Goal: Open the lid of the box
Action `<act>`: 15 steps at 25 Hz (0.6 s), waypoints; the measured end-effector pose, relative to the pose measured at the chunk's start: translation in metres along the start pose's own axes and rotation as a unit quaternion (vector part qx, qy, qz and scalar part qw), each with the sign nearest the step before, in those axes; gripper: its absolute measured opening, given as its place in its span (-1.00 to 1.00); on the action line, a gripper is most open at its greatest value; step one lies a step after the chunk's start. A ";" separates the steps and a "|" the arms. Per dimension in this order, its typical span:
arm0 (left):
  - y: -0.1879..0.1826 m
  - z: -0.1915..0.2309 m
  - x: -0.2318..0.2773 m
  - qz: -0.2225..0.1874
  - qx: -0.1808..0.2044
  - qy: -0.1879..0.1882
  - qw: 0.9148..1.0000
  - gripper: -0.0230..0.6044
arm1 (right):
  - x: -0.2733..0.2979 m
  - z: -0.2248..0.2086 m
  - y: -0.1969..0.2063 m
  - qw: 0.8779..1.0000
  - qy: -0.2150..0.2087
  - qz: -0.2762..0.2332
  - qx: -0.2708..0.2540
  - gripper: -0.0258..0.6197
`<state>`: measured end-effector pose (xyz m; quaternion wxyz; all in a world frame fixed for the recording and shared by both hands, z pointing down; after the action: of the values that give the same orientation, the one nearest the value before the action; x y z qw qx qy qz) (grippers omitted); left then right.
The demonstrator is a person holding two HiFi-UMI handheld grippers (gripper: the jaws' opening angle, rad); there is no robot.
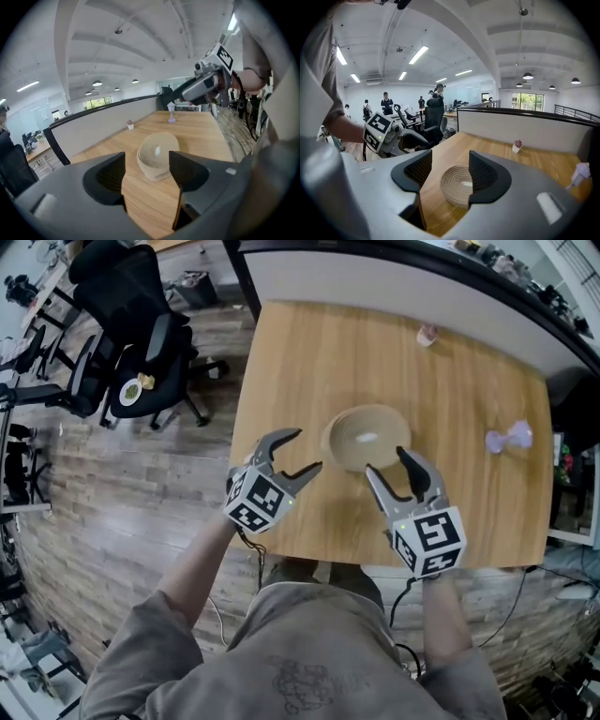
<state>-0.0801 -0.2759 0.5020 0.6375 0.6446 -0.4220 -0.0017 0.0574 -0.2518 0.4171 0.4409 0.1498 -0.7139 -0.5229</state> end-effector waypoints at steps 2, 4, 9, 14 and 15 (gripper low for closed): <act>0.019 -0.006 0.012 0.031 0.031 0.011 0.999 0.01 | 0.014 0.007 0.015 1.000 -0.014 0.023 -0.002 -0.20; 0.036 -0.010 0.023 0.051 0.042 0.027 0.997 0.01 | 0.028 0.011 0.030 0.999 -0.025 0.044 -0.004 -0.20; 0.066 -0.013 0.057 0.064 -0.004 0.060 0.996 0.01 | 0.063 0.011 0.064 0.996 -0.035 0.082 -0.005 -0.20; 0.088 -0.016 0.087 0.073 -0.024 0.078 0.994 0.01 | 0.090 0.006 0.100 0.992 -0.041 0.119 0.005 -0.20; 0.092 -0.017 0.092 0.076 -0.025 0.082 0.993 0.01 | 0.094 0.006 0.107 0.991 -0.042 0.129 0.004 -0.20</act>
<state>-0.0617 -0.2967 0.6300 0.6840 0.5928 -0.4158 0.0886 0.0262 -0.2680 0.5554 0.4734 0.0362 -0.7472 -0.4651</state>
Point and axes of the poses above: the fingertips, and each gripper's own axes: x forward along the fingers, z to its left, y out of its underside, the point moved 2 cm from there along -x, backward along the fingers, and after that the axes turned 1 degree about -y, right-handed, at the moved point
